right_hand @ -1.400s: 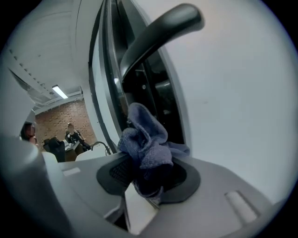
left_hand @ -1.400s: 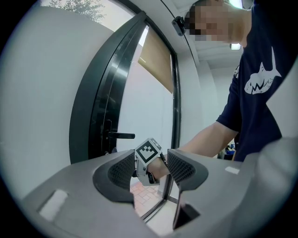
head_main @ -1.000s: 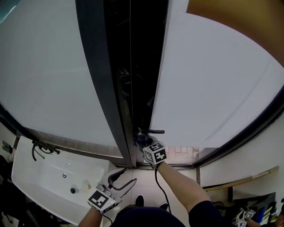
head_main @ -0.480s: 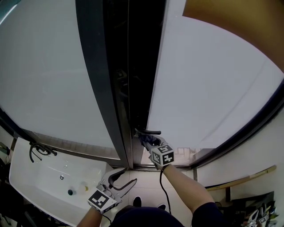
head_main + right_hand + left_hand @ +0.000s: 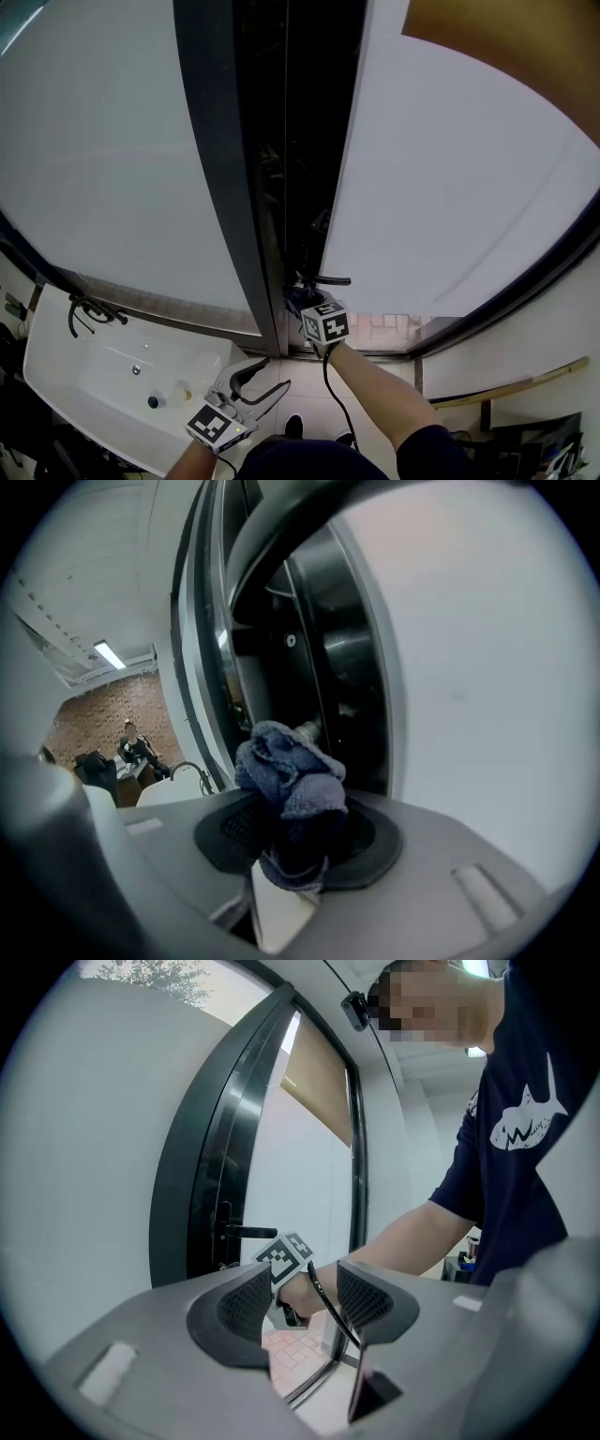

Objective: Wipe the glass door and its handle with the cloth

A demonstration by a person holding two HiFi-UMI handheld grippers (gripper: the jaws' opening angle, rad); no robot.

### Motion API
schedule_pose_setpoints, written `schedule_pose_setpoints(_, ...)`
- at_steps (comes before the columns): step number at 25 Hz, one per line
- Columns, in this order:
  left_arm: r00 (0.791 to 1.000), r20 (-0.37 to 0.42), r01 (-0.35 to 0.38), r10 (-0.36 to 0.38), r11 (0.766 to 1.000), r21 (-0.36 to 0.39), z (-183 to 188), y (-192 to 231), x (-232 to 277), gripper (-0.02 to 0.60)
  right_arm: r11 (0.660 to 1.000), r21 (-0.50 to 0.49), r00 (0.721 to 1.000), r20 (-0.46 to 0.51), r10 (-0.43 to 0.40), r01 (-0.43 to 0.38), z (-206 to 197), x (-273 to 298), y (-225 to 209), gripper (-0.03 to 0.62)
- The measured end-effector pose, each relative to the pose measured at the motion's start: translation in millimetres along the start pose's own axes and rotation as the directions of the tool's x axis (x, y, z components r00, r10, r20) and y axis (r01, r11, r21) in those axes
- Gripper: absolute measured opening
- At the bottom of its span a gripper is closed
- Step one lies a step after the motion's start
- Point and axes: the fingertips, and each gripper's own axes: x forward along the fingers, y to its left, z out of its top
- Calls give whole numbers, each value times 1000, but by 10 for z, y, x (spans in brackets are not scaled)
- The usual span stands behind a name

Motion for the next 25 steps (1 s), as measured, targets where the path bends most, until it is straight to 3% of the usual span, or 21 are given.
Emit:
schedule_pose_setpoints(4,1000,-7,-14,14,1000,-3,-37,35,-44,215,999,-38,1000,14,11,-10,19,-20,-18,138)
schedule_pose_setpoints(10,1000,5,-13,13,1000,5,9,15,-53,215,997,-62,999,25,-48,49,61,-160,-255,144)
schedule_pose_setpoints(18,1000,12,13,-13,1000,14,20,-93,-91,215,994,-5,991,76,-107,107,140,-477,-442,143)
schedule_pose_setpoints(25,999,24,20,-21,1000,17,35,-156,-131,215,995,30,988,116,-98,95,140,-798,-385,141)
